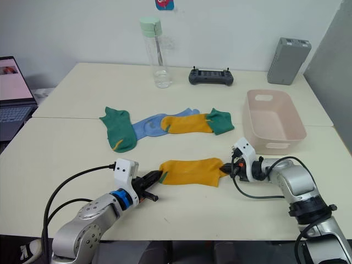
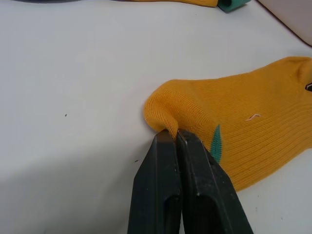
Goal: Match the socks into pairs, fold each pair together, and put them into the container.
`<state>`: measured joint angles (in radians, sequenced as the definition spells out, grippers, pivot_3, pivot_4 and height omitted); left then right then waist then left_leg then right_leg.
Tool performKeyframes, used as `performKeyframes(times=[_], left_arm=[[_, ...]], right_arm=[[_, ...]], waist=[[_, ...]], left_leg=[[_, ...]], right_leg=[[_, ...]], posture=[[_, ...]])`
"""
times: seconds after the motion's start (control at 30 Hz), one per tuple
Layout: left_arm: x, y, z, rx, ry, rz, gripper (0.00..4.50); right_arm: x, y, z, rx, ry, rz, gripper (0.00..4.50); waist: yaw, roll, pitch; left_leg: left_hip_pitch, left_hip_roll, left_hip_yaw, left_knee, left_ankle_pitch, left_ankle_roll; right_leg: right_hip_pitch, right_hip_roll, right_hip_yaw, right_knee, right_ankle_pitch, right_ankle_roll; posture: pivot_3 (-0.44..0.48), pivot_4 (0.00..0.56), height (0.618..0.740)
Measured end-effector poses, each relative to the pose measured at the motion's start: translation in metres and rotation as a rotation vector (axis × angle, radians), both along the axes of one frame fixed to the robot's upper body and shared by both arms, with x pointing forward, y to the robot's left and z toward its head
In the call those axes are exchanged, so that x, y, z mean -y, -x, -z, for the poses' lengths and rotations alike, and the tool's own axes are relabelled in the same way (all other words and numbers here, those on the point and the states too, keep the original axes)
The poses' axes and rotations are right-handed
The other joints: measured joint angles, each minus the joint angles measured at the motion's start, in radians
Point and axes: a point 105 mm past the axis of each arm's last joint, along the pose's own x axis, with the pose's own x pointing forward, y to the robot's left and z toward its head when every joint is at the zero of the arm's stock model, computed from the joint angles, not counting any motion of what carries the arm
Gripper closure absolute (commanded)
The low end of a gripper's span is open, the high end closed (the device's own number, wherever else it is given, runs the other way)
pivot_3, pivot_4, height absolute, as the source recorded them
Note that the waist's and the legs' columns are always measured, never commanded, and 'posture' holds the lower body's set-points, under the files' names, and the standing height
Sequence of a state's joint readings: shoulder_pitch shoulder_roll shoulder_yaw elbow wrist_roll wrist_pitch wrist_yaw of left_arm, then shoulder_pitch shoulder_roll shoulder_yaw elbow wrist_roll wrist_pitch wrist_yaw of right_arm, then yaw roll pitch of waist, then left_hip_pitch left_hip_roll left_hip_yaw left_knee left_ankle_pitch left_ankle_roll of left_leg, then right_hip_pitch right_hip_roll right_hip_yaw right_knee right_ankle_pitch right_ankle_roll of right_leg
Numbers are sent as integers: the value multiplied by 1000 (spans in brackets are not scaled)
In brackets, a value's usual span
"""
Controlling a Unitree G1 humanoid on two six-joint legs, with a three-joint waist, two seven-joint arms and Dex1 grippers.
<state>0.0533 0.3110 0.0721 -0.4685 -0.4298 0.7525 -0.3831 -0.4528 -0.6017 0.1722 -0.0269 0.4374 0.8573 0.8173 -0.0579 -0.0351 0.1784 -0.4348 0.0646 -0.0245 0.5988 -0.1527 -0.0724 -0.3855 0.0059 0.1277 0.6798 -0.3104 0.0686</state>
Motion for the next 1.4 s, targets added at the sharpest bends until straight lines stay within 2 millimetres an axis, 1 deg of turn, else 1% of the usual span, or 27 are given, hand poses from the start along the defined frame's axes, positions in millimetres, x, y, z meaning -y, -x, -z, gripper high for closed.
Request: performKeyframes(times=[0.07,0.13,0.2,0.3,0.33,0.4,0.43,0.5,0.53,0.57,0.67,0.73,0.8,0.9,1.0,1.13,1.2,1.27,1.37,1.4], left_arm=[[-1,-1,1,-1,0,2,2938],[-4,-1,-1,12,-14,6,2325],[-14,-2,-3,23,-38,3,1678],[-37,-2,-9,54,-89,1,776],[-44,-2,-13,75,-119,22,494],[-52,0,-23,127,-169,95,494],[-54,4,-29,174,-229,187,494],[-58,10,-35,244,-362,338,494],[-59,15,-36,278,-452,453,494],[-58,18,-34,296,-491,517,494],[-45,24,-22,338,-512,683,494],[-40,20,-18,360,-535,741,494],[-34,12,-15,394,-559,778,494],[-22,5,-5,415,-559,825,494],[-13,-2,-5,457,-560,859,494],[-5,-10,-4,479,-573,894,494],[-2,-12,-3,491,-582,906,469],[-2,-14,-2,488,-586,909,469],[-1,-15,0,480,-585,917,1091],[-1,-15,1,476,-584,922,1384]], right_arm=[[3,-3,-3,27,-4,22,2834],[10,-6,-9,65,2,44,2129],[18,-4,-18,121,14,41,1405],[24,9,-29,201,54,-43,401],[23,14,-33,229,67,-81,389],[20,23,-39,272,79,-153,389],[14,29,-42,308,90,-210,389],[5,39,-44,363,124,-306,389],[-2,47,-41,390,148,-378,389],[-7,51,-37,399,158,-424,389],[-16,61,-22,415,205,-539,389],[-18,62,-17,413,216,-561,389],[-21,61,-10,408,218,-572,389],[-18,59,4,370,240,-563,389],[-14,56,7,355,252,-549,389],[-14,51,9,331,236,-533,389],[-15,49,9,324,229,-527,777],[-17,48,10,320,222,-526,1336],[-17,48,10,322,230,-528,2415],[-16,48,11,324,239,-527,2780]], waist=[[0,0,0],[0,0,0],[0,0,0],[1,0,0],[1,0,0],[0,0,0],[-2,0,0],[-2,0,0],[-1,0,0],[-1,0,0],[1,0,1],[5,-1,1],[9,-1,1],[8,-1,1],[8,0,1],[12,1,0],[16,2,0],[19,2,0],[19,2,-1],[19,2,-1]], left_leg=[[0,0,0,0,0,0],[0,0,0,0,0,0],[0,0,0,-1,0,0],[0,0,0,-3,0,0],[0,0,0,-4,0,0],[0,0,1,-5,0,0],[0,1,1,-5,0,0],[1,1,1,-6,0,0],[1,1,1,-6,0,0],[1,0,2,-6,0,0],[0,-2,6,-6,0,0],[0,-2,6,-6,0,0],[1,-1,6,-6,0,0],[0,-1,7,-5,0,0],[1,-1,7,-6,0,0],[1,-1,5,-4,0,0],[2,-1,6,-2,0,0],[2,-1,6,0,0,0],[2,-1,7,3,0,0],[2,-1,7,3,0,0]], right_leg=[[0,0,0,0,0,0],[0,0,0,0,-1,-1],[-1,0,0,0,-1,-1],[-1,0,0,0,-2,-3],[-2,0,0,0,-3,-5],[-3,0,0,0,-4,-6],[-3,0,-1,0,-4,-7],[-4,-1,-1,0,-5,-9],[-4,-1,-1,-1,-6,-10],[-4,-3,-2,-1,-6,-10],[-4,-8,-1,-1,-6,-9],[-3,-8,-2,-1,-5,-9],[-3,-8,-3,-1,-5,-9],[-3,-7,-2,0,-5,-8],[-3,-7,-3,0,-1,-2],[-1,-6,-3,0,-1,-1],[0,-7,-3,0,-1,-2],[2,-7,-3,0,-2,-3],[2,-7,-2,0,-1,-2],[2,-7,-2,0,-1,-1]], posture=[[0,150,740],[0,150,740],[0,150,740],[0,150,740],[0,150,740],[0,150,740],[0,150,740],[0,150,740],[0,150,740],[0,150,740],[0,150,740],[0,150,740],[0,150,740],[0,150,740],[0,150,740],[0,150,740],[0,150,740],[0,150,740],[0,150,740],[0,150,740]])
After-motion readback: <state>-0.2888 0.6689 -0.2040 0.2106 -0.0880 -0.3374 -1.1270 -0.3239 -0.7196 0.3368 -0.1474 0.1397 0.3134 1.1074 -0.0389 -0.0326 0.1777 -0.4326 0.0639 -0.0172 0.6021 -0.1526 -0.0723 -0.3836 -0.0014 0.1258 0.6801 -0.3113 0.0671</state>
